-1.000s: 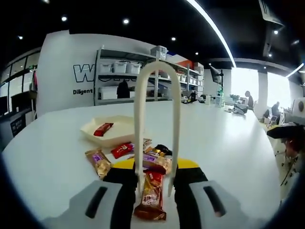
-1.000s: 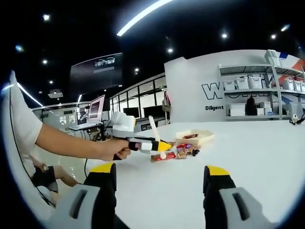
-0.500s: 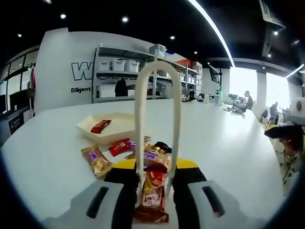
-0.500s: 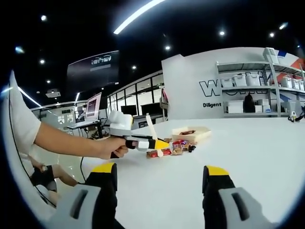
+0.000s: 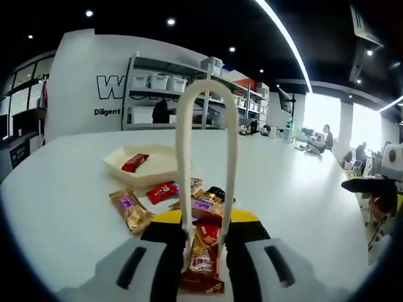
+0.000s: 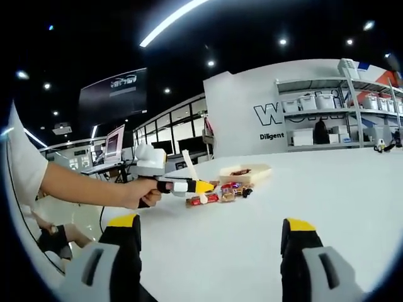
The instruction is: Place the target food into the container with the food tongs after gripping and lifting it, then release it inside without dropping or visibly crushing the food.
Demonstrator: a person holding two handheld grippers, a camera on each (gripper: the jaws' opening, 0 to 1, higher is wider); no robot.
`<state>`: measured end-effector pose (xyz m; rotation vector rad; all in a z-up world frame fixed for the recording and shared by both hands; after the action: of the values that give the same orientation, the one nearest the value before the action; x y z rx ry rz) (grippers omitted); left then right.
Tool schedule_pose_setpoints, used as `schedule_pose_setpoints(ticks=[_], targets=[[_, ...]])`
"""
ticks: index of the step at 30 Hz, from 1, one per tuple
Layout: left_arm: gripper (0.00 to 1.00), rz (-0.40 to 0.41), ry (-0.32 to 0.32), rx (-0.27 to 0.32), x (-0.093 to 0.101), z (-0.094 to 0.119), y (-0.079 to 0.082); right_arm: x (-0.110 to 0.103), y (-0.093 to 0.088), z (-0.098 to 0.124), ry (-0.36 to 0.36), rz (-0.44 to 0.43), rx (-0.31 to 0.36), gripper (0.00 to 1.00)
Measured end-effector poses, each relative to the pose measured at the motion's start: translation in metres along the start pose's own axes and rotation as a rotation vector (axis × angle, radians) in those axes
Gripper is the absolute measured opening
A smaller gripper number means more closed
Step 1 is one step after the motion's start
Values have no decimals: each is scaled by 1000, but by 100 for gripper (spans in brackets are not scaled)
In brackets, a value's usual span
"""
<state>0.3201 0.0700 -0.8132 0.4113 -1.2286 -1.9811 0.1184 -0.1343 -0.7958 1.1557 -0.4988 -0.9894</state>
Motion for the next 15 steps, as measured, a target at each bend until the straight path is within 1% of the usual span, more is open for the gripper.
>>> schedule_pose_setpoints(ticks=[2, 5, 8, 11, 13, 14, 15], targets=[[23, -2, 9, 8, 0, 3, 2, 0, -1, 0, 2, -2, -3, 90], [23, 6, 2, 23, 0, 8, 7, 1, -3, -1, -1, 3, -16, 89], [23, -11, 2, 29, -1, 12, 14, 2, -2, -4, -3, 2, -22, 90], [23, -4, 2, 39, -6, 16, 21, 0, 0, -5, 9, -6, -9, 90], [23, -6, 4, 47, -9, 17, 26, 0, -2, -8, 4, 6, -21, 91], [23, -17, 14, 52, -10, 19, 29, 0, -3, -8, -2, 14, -30, 91], [23, -44, 25, 60, -12, 20, 33, 1, -4, -10, -9, 21, -41, 92]])
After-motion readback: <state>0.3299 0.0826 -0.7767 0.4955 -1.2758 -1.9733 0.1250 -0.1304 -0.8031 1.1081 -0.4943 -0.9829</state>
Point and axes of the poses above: the point that each gripper's makers call its tool centre point, and the gripper's own axes: z roughly backward along the fingers, x roughly to its right, y roughly out of its top, the point moved 7 cm from there along z, roughly backward along the fingers, and after that the axes turned 15 degrees about -x, right-handed, at the moved point
